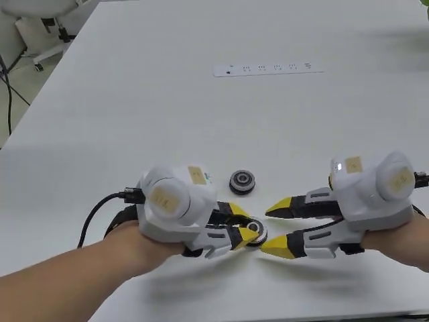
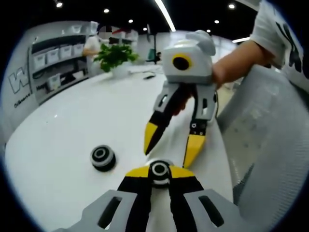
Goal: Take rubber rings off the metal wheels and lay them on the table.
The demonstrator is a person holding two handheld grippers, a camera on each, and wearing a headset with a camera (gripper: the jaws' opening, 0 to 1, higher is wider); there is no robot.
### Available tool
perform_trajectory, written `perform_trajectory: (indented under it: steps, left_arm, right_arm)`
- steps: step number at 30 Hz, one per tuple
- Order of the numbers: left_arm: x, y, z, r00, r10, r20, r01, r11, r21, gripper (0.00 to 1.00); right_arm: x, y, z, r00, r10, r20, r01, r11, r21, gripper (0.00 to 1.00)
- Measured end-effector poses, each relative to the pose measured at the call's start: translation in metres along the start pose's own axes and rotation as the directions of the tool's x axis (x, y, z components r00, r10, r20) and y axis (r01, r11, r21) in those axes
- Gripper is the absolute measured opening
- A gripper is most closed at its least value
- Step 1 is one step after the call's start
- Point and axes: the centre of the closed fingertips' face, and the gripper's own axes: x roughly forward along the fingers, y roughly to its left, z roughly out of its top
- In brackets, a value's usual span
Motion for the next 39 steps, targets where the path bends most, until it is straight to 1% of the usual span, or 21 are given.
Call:
perform_trajectory:
  steps: [3, 5, 7, 9, 11, 13, 15, 18, 23, 25, 28, 29, 30, 31, 34, 35, 36, 37, 38, 39]
  left_arm:
    - [0.000, 0.000, 0.001, 1.0000, 0.002, -0.002, -0.002, 1.000, 0.006, 0.13]
    - [0.001, -0.001, 0.001, 1.0000, 0.005, -0.005, -0.005, 1.000, 0.015, 0.13]
    - [0.001, -0.001, 0.001, 0.9999, 0.009, -0.006, -0.009, 1.000, 0.020, 0.13]
    - [0.001, -0.001, 0.001, 0.9999, 0.012, -0.008, -0.012, 1.000, 0.021, 0.13]
    - [0.001, -0.001, 0.000, 0.9999, 0.014, -0.010, -0.014, 1.000, 0.020, 0.13]
    - [0.000, -0.002, 0.000, 0.9998, 0.015, -0.013, -0.015, 1.000, 0.025, 0.13]
    - [0.000, -0.002, 0.000, 0.9998, 0.017, -0.014, -0.017, 0.999, 0.027, 0.13]
    - [0.000, -0.002, -0.001, 0.9997, 0.018, -0.015, -0.017, 0.999, 0.031, 0.13]
    - [-0.001, -0.003, -0.002, 0.9996, 0.023, -0.016, -0.023, 0.999, 0.035, 0.13]
    - [-0.001, -0.003, -0.002, 0.9996, 0.025, -0.016, -0.025, 0.999, 0.036, 0.13]
    - [-0.001, -0.003, -0.003, 0.9995, 0.027, -0.017, -0.027, 0.999, 0.034, 0.13]
    - [-0.001, -0.003, -0.003, 0.9995, 0.028, -0.017, -0.027, 0.999, 0.033, 0.13]
    - [-0.001, -0.003, -0.003, 0.9995, 0.028, -0.018, -0.027, 0.999, 0.033, 0.13]
    - [0.000, -0.003, -0.003, 0.9994, 0.029, -0.018, -0.028, 0.999, 0.033, 0.13]
    - [-0.001, -0.003, -0.003, 0.9993, 0.032, -0.020, -0.031, 0.999, 0.036, 0.13]
    - [-0.001, -0.003, -0.003, 0.9993, 0.032, -0.021, -0.031, 0.999, 0.037, 0.13]
    - [-0.001, -0.003, -0.003, 0.9992, 0.034, -0.021, -0.033, 0.999, 0.038, 0.13]
    - [-0.001, -0.003, -0.003, 0.9992, 0.033, -0.021, -0.032, 0.999, 0.038, 0.13]
    - [-0.001, -0.003, -0.003, 0.9993, 0.033, -0.020, -0.032, 0.999, 0.037, 0.13]
    - [-0.001, -0.003, -0.003, 0.9992, 0.033, -0.020, -0.033, 0.999, 0.038, 0.13]
  right_arm:
    - [0.002, 0.000, 0.001, 1.0000, -0.003, 0.000, 0.003, 1.000, -0.008, 0.33]
    - [0.006, 0.003, -0.001, 1.0000, 0.009, -0.004, -0.009, 1.000, -0.013, 0.32]
    - [0.008, 0.005, -0.002, 0.9999, 0.012, -0.009, -0.012, 1.000, -0.026, 0.30]
    - [0.009, 0.005, -0.004, 0.9998, 0.004, -0.019, -0.005, 0.999, -0.044, 0.28]
    - [0.010, 0.004, -0.002, 1.0000, 0.004, -0.008, -0.004, 0.999, -0.037, 0.27]
    - [0.009, 0.003, 0.000, 1.0000, 0.000, 0.002, 0.000, 1.000, -0.028, 0.24]
    - [0.009, 0.004, -0.001, 1.0000, -0.001, 0.001, 0.001, 0.999, -0.044, 0.24]
    - [0.008, 0.004, -0.002, 1.0000, -0.006, -0.007, 0.006, 0.998, -0.061, 0.23]
    - [0.005, 0.004, -0.006, 0.9997, -0.010, -0.021, 0.008, 0.998, -0.066, 0.20]
    - [0.004, 0.004, -0.008, 0.9998, -0.009, -0.019, 0.008, 0.999, -0.051, 0.18]
    - [0.000, 0.001, -0.012, 0.9993, -0.018, -0.034, 0.016, 0.999, -0.052, 0.11]
    - [-0.001, 0.000, -0.012, 0.9991, -0.020, -0.037, 0.018, 0.999, -0.047, 0.07]
    - [-0.002, -0.001, -0.013, 0.9989, -0.025, -0.039, 0.024, 0.999, -0.023, 0.03]
    - [-0.002, -0.001, -0.011, 0.9993, -0.018, -0.033, 0.018, 1.000, -0.012, 0.00]
    - [-0.001, 0.000, -0.012, 0.9989, -0.012, -0.046, 0.011, 1.000, -0.016, 0.00]
    - [-0.001, 0.002, -0.012, 0.9989, 0.001, -0.047, -0.002, 1.000, -0.021, 0.03]
    - [-0.001, 0.007, -0.010, 0.9992, 0.019, -0.035, -0.020, 1.000, -0.017, 0.06]
    - [-0.001, 0.007, -0.010, 0.9996, 0.011, -0.026, -0.011, 1.000, -0.017, 0.10]
    - [0.000, 0.005, -0.009, 0.9998, -0.001, -0.020, 0.000, 1.000, -0.021, 0.19]
    - [0.001, 0.005, -0.009, 0.9997, -0.002, -0.025, 0.001, 1.000, -0.024, 0.22]
